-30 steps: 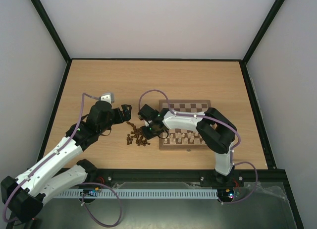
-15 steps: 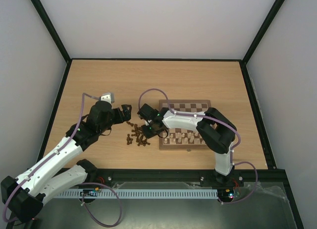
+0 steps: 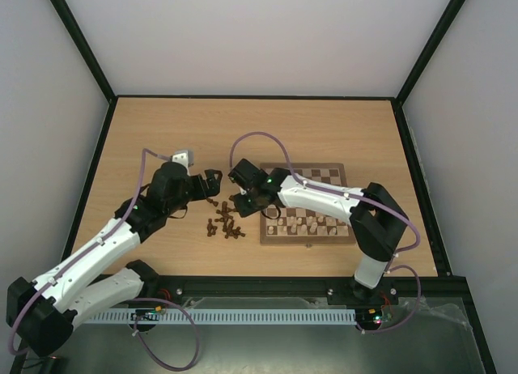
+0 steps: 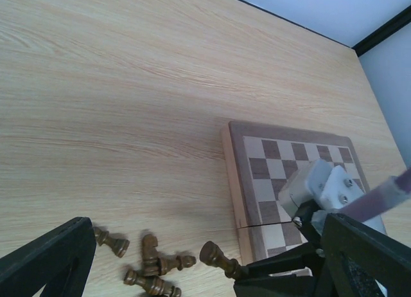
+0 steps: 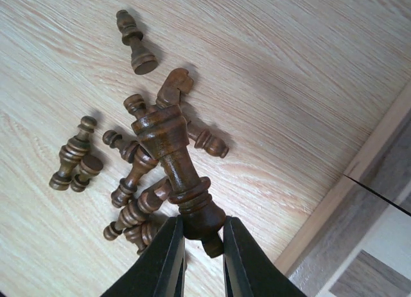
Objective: Set up the chess pieces on the board
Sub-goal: Pick up the chess piece at the center of the board, then place the chess piece on the chessboard.
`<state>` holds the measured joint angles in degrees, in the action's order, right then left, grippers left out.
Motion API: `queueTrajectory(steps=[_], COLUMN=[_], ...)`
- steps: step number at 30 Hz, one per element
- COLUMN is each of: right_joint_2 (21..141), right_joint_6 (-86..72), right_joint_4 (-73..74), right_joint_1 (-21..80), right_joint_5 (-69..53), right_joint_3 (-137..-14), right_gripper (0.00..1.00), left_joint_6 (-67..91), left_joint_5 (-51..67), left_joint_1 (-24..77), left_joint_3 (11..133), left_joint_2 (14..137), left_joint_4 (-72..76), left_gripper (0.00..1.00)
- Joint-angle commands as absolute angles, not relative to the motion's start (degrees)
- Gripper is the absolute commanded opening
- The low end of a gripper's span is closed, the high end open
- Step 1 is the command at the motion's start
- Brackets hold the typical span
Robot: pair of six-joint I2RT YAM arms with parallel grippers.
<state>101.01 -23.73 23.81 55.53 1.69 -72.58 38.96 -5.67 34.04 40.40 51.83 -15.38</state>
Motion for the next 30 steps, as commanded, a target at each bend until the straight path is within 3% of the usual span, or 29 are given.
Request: queueTrajectory(steps=[1,30], right_joint_2=[97.79,84.98], right_joint_6=[-23.12,-24.35], right_joint_4=[28.36,28.86], right_joint_1=[55.74,51.32], right_joint_5=[2.47,2.31], right_joint_3=[-73.21,-71.37], right_gripper=[0.16,0.16], left_joint_6=[38.54,40.16], left_joint_5=[-2.29,-0.81], left_joint_1=[33.78,40.78], left_joint_3=[38.95,37.00], left_joint_2=[54.22,67.06], left_joint_4=[-11.11,-4.11], left_gripper=[0.99,0.93])
